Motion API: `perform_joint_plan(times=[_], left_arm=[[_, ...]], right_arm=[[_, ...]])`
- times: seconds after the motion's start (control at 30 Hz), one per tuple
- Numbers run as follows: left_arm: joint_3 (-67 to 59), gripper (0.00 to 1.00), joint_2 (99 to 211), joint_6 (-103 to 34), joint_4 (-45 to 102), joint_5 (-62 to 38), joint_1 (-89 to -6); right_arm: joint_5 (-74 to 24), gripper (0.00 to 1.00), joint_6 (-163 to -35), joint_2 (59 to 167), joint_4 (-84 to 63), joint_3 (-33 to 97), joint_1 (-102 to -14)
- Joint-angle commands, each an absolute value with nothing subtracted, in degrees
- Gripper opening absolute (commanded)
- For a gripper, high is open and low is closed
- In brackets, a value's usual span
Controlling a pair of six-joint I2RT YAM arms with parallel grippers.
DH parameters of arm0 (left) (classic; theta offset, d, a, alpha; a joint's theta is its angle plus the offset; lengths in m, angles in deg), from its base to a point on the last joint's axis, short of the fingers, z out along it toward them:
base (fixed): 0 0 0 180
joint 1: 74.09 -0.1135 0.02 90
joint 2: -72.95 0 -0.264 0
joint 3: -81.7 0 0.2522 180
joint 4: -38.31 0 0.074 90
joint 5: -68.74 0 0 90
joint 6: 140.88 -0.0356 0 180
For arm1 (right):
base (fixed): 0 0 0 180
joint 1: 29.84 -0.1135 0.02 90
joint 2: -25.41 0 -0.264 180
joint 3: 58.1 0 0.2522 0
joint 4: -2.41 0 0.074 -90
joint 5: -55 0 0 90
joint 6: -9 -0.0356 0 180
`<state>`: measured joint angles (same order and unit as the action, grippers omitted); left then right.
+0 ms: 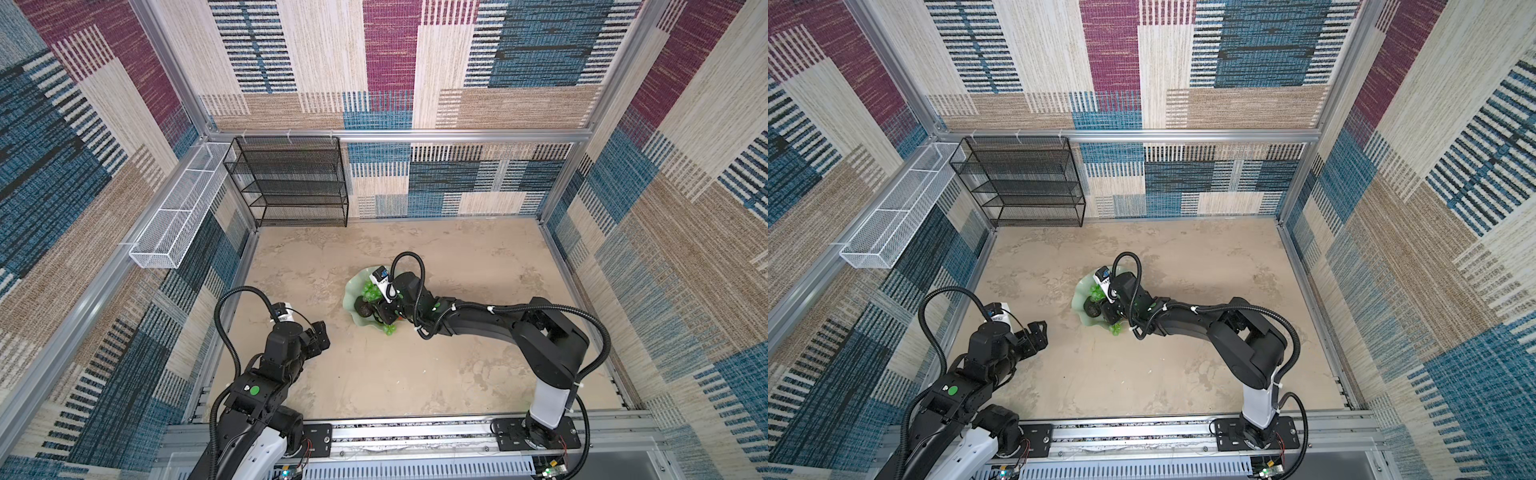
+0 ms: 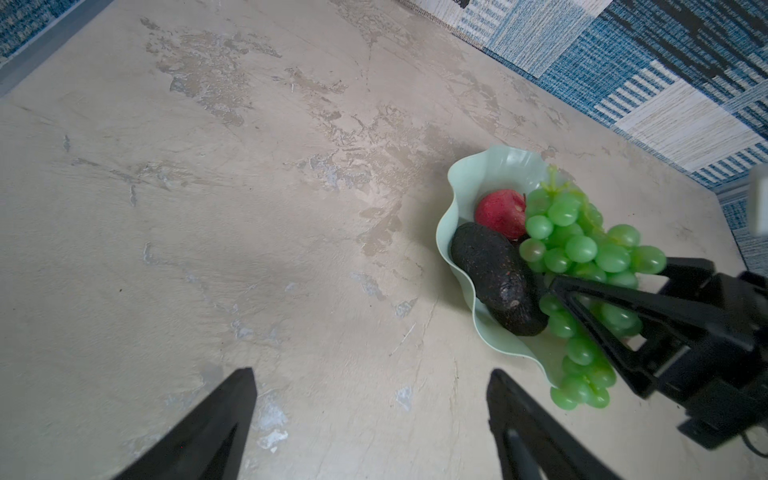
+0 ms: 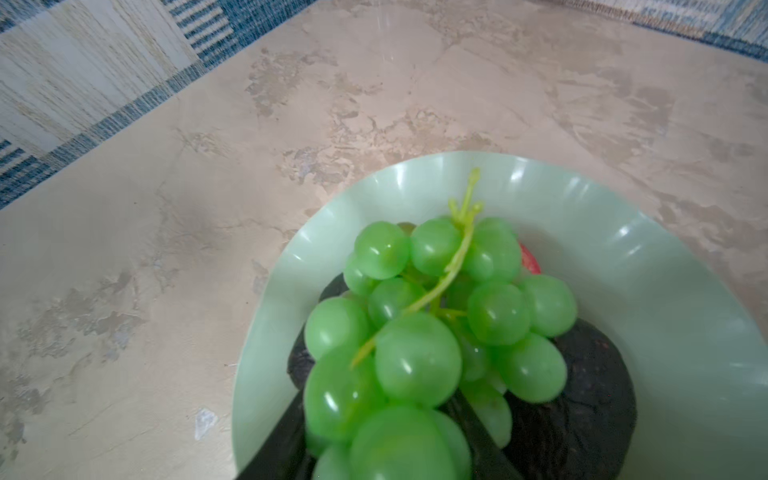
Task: Place and organize the fake fruits in the fruit bowl
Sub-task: 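Lift the grapes onto the fruit in the bowl and release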
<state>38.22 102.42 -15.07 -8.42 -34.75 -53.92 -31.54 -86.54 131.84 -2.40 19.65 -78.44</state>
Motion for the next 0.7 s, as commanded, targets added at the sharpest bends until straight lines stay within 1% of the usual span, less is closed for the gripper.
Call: perform_joint_plan(times=[0.0,0.1,0.17,0.23,0.3,0.37,0.43,0.53,0.63,0.67], left_arm=[[37.70,0.90,103.20,-15.99,-6.06,-35.87,-53.96],[37.62,0.90,104.18,-15.99,-5.12,-35.78,-54.05],[37.48,0.90,104.89,-16.16,-4.53,-35.63,-54.05],[37.31,0.90,105.44,-16.37,-4.29,-35.50,-54.19],[37.26,0.90,105.86,-16.48,-4.04,-35.60,-54.20],[37.34,0.90,106.15,-16.59,-3.77,-35.58,-54.26],[37.61,0.90,106.36,-16.60,-3.30,-35.50,-54.24],[37.80,0.90,106.59,-16.56,-3.05,-35.56,-54.32],[37.87,0.91,106.62,-16.86,-2.71,-36.65,-54.45],[38.01,0.91,106.61,-17.19,-1.88,-36.98,-54.52]], right_arm=[[-30.03,0.50,-88.12,133.31,1.46,21.10,-77.79],[-29.01,0.48,-89.03,134.12,2.00,22.04,-76.68],[-27.70,0.40,-90.16,134.60,1.81,23.11,-75.56],[-26.90,0.37,-90.41,134.83,1.60,23.91,-75.02],[-26.59,0.36,-90.16,134.74,1.37,24.61,-74.93],[-26.34,0.39,-89.47,135.30,-0.20,26.36,-74.93],[-26.82,0.49,-88.79,136.26,-2.11,28.24,-74.93],[-26.40,0.67,-88.81,136.81,-2.43,28.48,-74.93],[-26.21,0.78,-89.88,135.30,-1.14,26.70,-74.77],[-26.29,0.83,-90.18,134.24,-0.50,25.74,-74.63]])
